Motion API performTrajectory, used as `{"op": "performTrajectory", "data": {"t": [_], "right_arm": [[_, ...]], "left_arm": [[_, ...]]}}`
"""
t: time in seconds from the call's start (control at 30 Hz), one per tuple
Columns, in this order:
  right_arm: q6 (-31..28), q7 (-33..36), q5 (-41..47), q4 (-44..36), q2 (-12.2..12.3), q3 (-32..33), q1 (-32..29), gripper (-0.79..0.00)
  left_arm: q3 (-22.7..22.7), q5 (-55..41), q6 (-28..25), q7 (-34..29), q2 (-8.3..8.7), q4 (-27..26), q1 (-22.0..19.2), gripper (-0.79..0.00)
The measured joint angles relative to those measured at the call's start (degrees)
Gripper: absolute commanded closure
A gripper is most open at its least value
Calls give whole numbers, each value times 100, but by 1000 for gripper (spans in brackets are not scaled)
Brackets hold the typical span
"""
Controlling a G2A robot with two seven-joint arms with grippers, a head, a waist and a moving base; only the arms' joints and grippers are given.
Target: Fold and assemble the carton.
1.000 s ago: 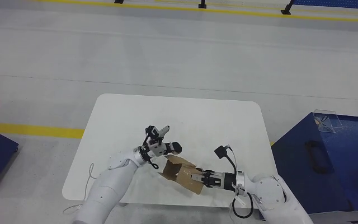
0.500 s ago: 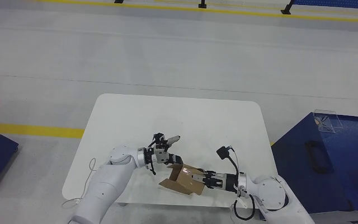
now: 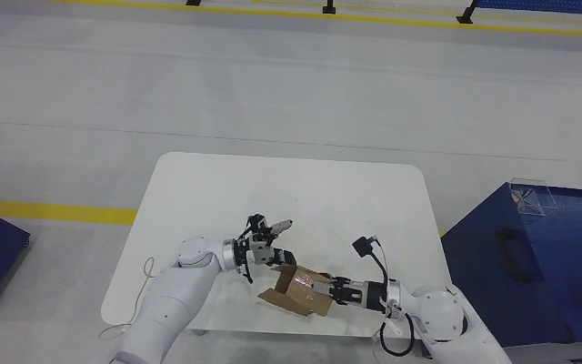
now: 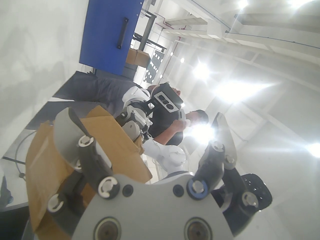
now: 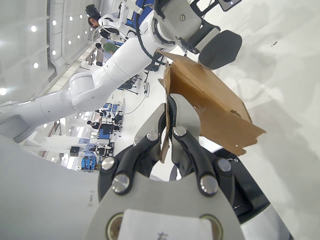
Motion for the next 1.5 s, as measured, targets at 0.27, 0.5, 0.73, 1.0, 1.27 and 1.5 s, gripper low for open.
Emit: {"op": "performTrajectory", "data": {"t": [0.27,0.5,0.73,1.0,1.27,1.5], "right_arm": [[-20,390,522,201,35,108,263,0],[-4,414,583,125,68,185,280,0],[6,456,393,-51,98,142,199,0],[-97,581,274,-166,114,-53,170,0],[-233,549,198,-276,138,-138,73,0],[-303,518,167,-347,170,-116,0,0]], "left_arm": [[-934,2465,-1029,1090,691,-2373,1004,-785],[-1841,4225,-429,813,1123,-4726,2307,-785],[-2091,4768,-153,403,1286,-5515,2729,-785],[-1804,5251,104,318,1346,-5754,2704,-785],[-1050,5560,282,358,1298,-5508,2402,-773],[-620,5488,343,423,1252,-5179,2136,-259]]}}
